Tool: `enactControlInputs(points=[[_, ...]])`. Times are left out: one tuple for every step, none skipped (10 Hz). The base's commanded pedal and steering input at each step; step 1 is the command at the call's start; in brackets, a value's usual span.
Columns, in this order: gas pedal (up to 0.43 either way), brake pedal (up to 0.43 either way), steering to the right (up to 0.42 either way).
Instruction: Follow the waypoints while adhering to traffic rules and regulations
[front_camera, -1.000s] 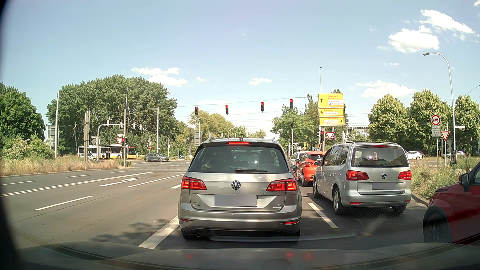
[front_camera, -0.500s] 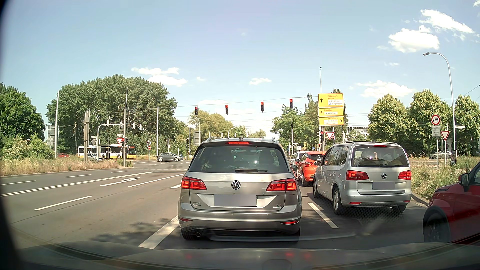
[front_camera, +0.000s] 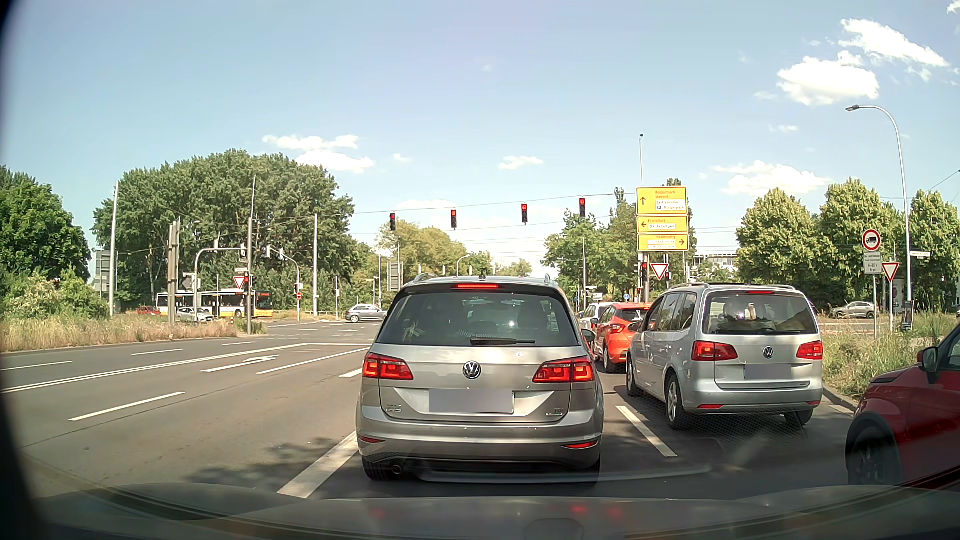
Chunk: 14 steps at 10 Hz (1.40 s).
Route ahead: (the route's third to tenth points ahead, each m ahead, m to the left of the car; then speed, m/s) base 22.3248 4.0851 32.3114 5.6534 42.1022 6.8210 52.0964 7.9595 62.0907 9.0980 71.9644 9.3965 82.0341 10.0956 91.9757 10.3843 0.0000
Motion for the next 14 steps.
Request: enactControlInputs(points=[[0.0, 0.323, 0.003], [0.0, 0.323, 0.003], [0.0, 0.323, 0.003], [0.0, 0.323, 0.003], [0.0, 0.323, 0.003], [0.0, 0.323, 0.003], [0.0, 0.323, 0.003], [0.0, 0.323, 0.003], [0.0, 0.323, 0.003], [0.0, 0.323, 0.003], [0.0, 0.323, 0.003], [0.0, 0.323, 0.003], [0.0, 0.323, 0.003], [0.0, 0.323, 0.003]])
